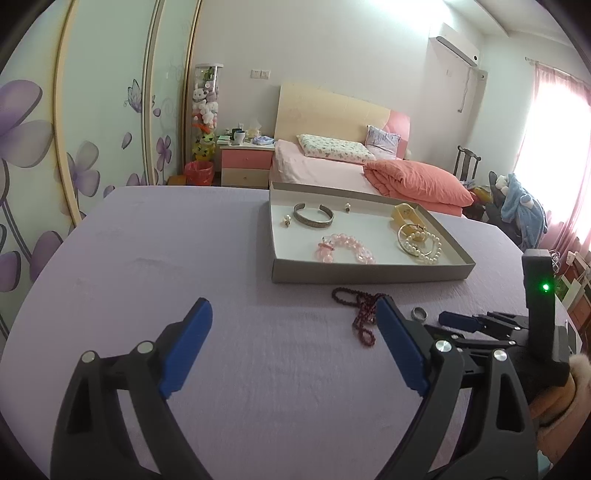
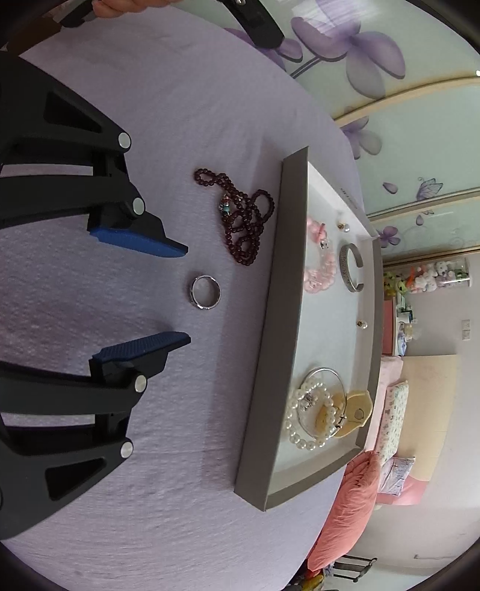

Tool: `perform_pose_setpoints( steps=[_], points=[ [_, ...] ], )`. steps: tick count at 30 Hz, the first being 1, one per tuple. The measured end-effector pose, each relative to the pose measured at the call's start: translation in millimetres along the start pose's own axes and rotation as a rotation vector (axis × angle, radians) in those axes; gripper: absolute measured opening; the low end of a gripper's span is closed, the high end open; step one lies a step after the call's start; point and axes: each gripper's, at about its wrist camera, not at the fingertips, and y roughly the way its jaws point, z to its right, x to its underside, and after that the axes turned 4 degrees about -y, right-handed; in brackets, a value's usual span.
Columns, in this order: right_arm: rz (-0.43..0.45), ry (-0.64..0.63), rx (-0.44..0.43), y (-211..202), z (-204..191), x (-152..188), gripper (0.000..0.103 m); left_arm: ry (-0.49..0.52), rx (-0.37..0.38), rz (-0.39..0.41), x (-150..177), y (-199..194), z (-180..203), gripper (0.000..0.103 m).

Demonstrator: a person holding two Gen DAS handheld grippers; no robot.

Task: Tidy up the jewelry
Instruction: 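Move the right tool to the silver ring and grasp it, then grasp the dark red bead necklace with the left tool while the right tool holds the ring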

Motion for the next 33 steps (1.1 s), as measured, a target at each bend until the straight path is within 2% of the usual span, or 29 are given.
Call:
perform_pose_setpoints(
  steps=[10,17,24,27,33],
  points=[
    [-0.011,-0.041,0.05,8,-13,-9,0.043,-0.02,-0.004,-0.008,4,0,-8,0.088],
    [-0.009,-0.057,0.048,13,-12,-16,0.034,-0.018,-0.006,-0.017,6,1,-8,0.088],
    [-0.01,-0.058,0.034,13,-10,-18,0.033,-0.01,-0.007,-0.03,8,3,-7,0.088],
    [-0.009,-0.058,0.034,13,-9,-18,0.023,-0.006,-0.005,-0.035,9,5,-4,0.088],
    [-0.011,-0.066,0.039,8,-7,-14,0.022,0.013,-0.004,-0.058,13,10,5,0.088]
  ],
)
